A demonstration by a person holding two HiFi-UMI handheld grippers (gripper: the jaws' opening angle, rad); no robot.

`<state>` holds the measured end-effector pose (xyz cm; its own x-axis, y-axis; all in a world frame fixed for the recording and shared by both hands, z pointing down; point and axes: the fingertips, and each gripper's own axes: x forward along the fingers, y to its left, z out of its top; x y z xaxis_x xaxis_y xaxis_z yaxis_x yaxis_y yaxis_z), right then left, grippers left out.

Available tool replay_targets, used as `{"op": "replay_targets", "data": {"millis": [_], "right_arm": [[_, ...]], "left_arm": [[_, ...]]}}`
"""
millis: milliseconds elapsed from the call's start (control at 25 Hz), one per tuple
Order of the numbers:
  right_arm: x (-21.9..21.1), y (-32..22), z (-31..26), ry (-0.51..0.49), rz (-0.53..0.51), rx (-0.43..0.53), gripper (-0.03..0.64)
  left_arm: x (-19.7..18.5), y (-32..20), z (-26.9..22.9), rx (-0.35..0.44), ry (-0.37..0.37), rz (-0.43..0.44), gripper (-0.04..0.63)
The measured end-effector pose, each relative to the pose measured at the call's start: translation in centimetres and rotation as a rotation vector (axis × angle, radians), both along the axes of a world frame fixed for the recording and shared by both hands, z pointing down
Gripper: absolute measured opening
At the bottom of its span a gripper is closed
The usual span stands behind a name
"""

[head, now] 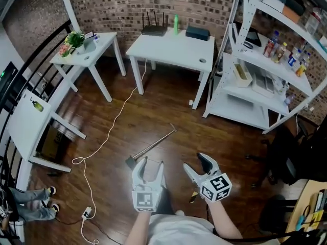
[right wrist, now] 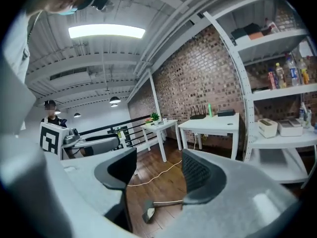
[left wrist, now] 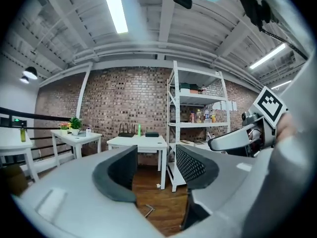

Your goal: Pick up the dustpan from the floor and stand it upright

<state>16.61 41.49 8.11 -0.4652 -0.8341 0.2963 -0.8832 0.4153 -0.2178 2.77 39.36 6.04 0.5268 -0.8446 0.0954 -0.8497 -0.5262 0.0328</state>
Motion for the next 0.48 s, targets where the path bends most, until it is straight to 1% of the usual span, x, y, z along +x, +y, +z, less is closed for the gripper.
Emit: {"op": "replay_targets", "data": {"millis": [120, 240, 320, 400, 480], "right_arm": [[-1.3, -7.2, 1.5, 0.067, -0.027, -0.030, 0.273], [-3.9, -13.0, 3.7, 0.115, -0.042, -0.060, 0.273], [-5.4, -15.7, 5.9, 0.148, -0.079, -0.086, 0.273], [-6.0, -17.9, 8.4, 0.174, -0.116, -0.131, 0.273], [-5.8, -19.5, 11.0, 0.165, -0.122, -0.189, 0.273]], "left_arm": [[-1.6, -6.7, 0.6, -0.022, 0.002, -0.016, 0.267], [-3.6, -12.2, 3.5, -0.038, -0.010, -0.002, 0.270], [-3.9, -15.1, 5.9, -0.069, -0.022, 0.028, 0.272], [-3.5, -17.6, 8.1, -0.110, -0.031, 0.054, 0.272], [-2.8, -19.4, 10.1, -0.158, -0.028, 0.067, 0.272]]}}
